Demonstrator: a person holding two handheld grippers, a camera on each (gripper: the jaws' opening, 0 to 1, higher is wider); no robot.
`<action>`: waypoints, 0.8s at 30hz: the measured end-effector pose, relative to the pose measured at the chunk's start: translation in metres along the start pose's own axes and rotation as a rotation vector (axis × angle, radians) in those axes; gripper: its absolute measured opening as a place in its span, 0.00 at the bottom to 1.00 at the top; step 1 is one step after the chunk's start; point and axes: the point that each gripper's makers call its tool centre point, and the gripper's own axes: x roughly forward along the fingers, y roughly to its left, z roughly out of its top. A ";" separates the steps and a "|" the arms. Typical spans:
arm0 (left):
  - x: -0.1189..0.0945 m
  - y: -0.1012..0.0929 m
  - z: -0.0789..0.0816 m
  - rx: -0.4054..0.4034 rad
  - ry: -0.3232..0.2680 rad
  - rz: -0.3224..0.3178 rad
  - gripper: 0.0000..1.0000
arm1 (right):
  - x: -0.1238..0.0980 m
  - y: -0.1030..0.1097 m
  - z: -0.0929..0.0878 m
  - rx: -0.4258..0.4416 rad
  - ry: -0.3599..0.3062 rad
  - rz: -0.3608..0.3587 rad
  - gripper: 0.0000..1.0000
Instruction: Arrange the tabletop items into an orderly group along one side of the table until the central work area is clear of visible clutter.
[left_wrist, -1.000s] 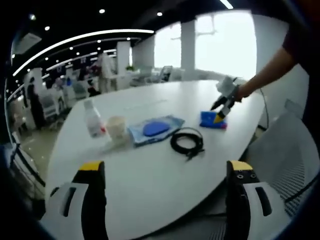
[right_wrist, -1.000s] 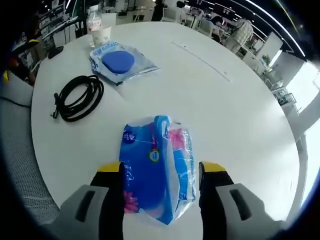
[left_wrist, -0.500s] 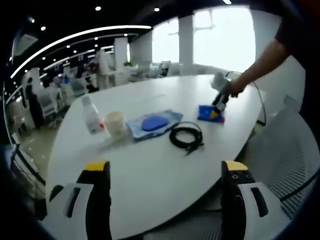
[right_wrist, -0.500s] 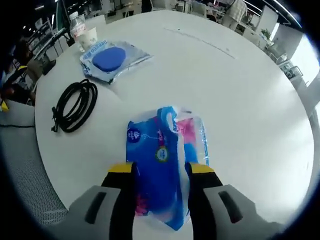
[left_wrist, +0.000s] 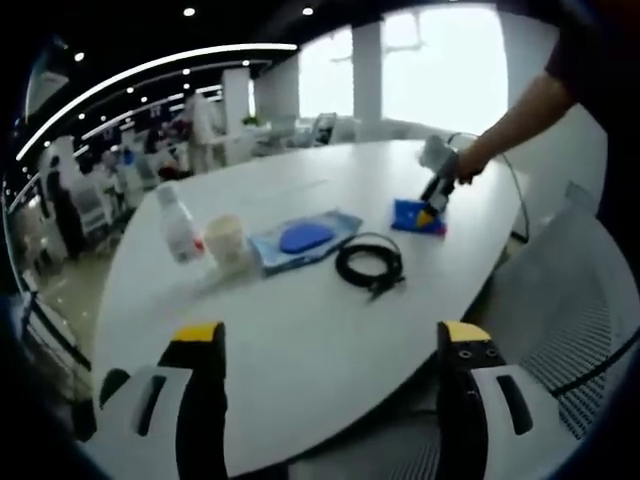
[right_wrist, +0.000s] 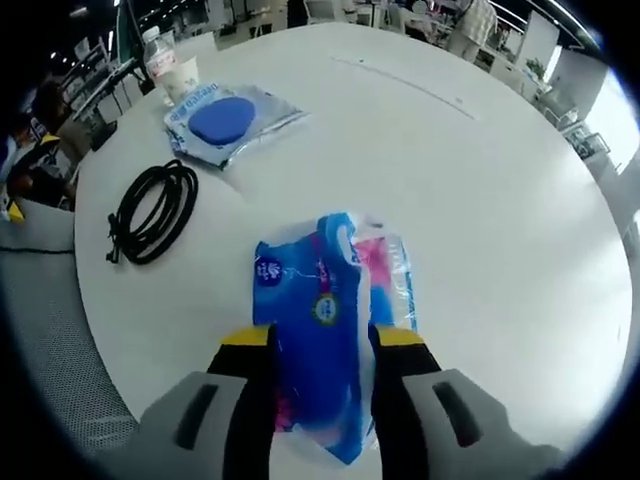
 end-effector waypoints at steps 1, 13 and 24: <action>0.000 0.000 0.000 0.001 0.002 0.002 0.83 | 0.000 0.000 0.000 -0.005 0.000 0.002 0.31; -0.002 0.003 0.000 0.001 0.001 0.017 0.79 | 0.002 0.010 0.004 -0.101 0.031 0.011 0.04; -0.003 0.000 0.003 0.005 -0.006 0.008 0.78 | -0.002 0.013 0.016 -0.081 0.011 -0.017 0.02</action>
